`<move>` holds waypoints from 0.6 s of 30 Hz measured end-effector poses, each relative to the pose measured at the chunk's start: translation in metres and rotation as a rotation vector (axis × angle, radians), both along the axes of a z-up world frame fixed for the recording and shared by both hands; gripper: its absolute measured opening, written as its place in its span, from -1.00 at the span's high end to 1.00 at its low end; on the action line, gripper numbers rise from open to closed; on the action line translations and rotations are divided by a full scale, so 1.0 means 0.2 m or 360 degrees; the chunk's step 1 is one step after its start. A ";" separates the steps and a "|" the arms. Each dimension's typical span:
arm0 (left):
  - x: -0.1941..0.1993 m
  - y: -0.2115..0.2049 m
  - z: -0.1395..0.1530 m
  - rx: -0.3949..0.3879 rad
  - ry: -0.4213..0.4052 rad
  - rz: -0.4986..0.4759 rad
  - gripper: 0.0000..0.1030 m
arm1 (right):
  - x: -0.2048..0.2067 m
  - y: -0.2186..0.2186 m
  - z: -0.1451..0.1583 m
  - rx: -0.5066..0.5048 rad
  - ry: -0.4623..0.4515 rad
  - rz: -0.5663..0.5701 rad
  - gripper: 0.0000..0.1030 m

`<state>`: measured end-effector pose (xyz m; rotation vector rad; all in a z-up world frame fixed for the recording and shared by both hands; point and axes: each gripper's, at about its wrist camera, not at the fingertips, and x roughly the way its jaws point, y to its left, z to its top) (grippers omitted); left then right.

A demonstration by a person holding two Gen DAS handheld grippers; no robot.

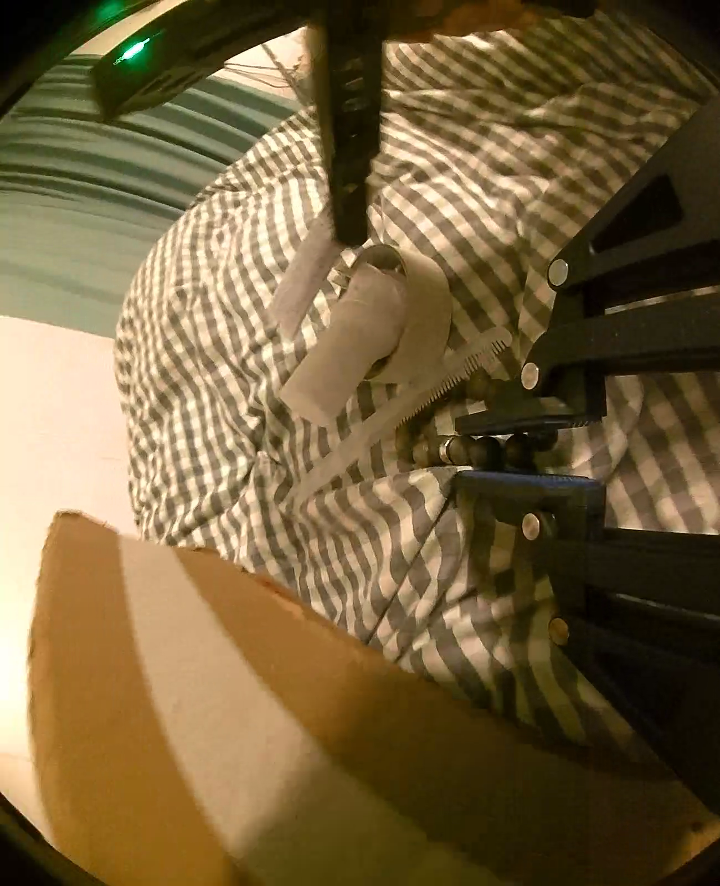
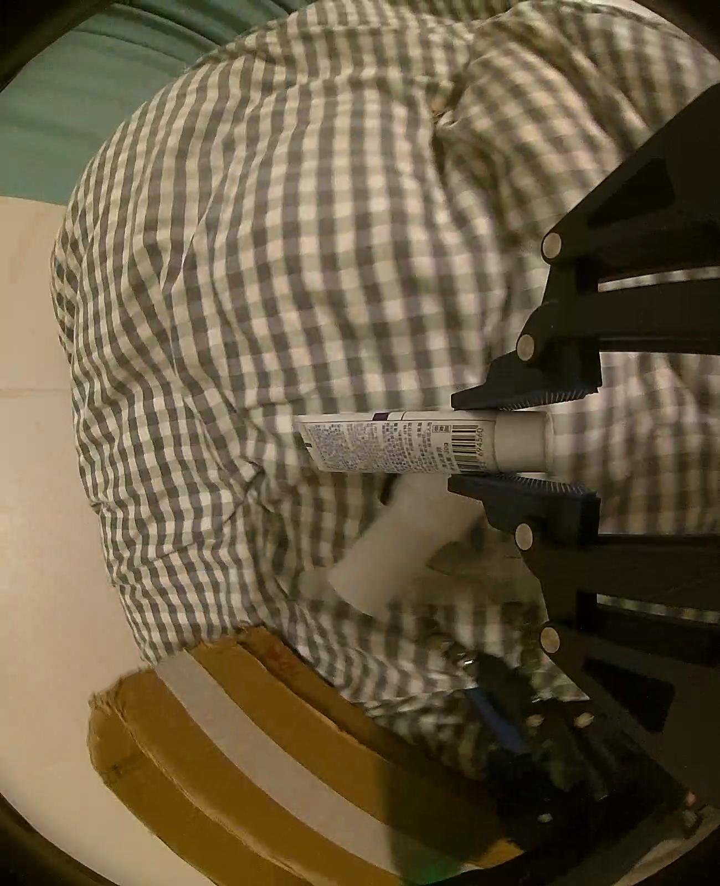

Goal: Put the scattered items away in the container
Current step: 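Grasp the clear strip with left tool while right tool grasps toothpaste tube, then carry both items into the cardboard box and open both tools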

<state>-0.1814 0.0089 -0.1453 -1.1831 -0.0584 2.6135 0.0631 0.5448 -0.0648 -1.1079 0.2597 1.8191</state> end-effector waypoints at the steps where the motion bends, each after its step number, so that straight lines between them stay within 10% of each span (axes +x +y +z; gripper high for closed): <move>1: 0.01 -0.02 0.01 0.0019 -0.0013 0.0000 0.78 | 0.02 -0.04 0.01 0.0003 -0.0006 0.0002 0.59; 18: 0.46 -0.06 0.48 0.0013 0.0224 -0.0189 0.78 | 0.14 -0.67 0.35 0.0187 0.0272 0.0061 0.59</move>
